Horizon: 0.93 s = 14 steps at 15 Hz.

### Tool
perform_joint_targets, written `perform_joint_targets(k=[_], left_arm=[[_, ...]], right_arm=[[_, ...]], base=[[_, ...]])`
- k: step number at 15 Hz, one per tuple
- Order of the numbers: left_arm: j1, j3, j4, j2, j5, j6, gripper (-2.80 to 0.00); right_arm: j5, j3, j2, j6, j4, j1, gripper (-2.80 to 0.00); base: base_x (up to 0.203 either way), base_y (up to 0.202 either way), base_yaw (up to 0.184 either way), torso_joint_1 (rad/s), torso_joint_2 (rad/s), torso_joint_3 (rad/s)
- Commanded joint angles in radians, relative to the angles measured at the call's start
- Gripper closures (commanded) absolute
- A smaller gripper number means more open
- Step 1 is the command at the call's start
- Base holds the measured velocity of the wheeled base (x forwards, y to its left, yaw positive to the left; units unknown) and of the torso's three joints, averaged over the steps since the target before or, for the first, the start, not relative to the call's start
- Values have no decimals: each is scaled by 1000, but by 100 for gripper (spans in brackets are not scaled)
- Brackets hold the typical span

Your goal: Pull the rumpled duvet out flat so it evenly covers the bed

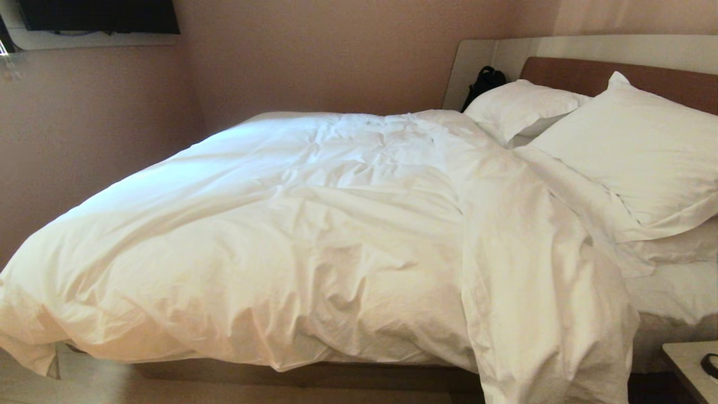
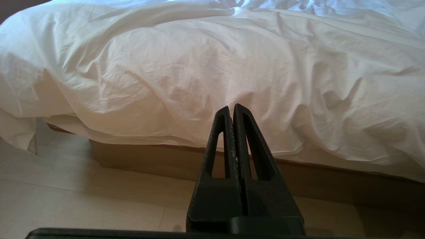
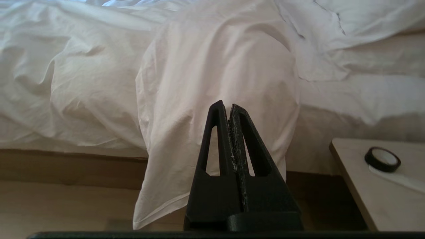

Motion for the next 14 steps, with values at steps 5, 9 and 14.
perform_joint_targets(k=[5, 9, 14], left_arm=[[0, 0, -1, 0, 1, -2, 0], [0, 0, -1, 0, 1, -1, 0], [2, 0, -2, 0, 4, 4, 0]], right_arm=[[11, 5, 0, 40, 47, 0, 0], [4, 5, 0, 78, 47, 0, 0], [4, 5, 0, 81, 47, 0, 0]], base=[[0, 0, 0, 0, 0, 0], [0, 0, 0, 0, 0, 0], [0, 0, 0, 0, 0, 0]])
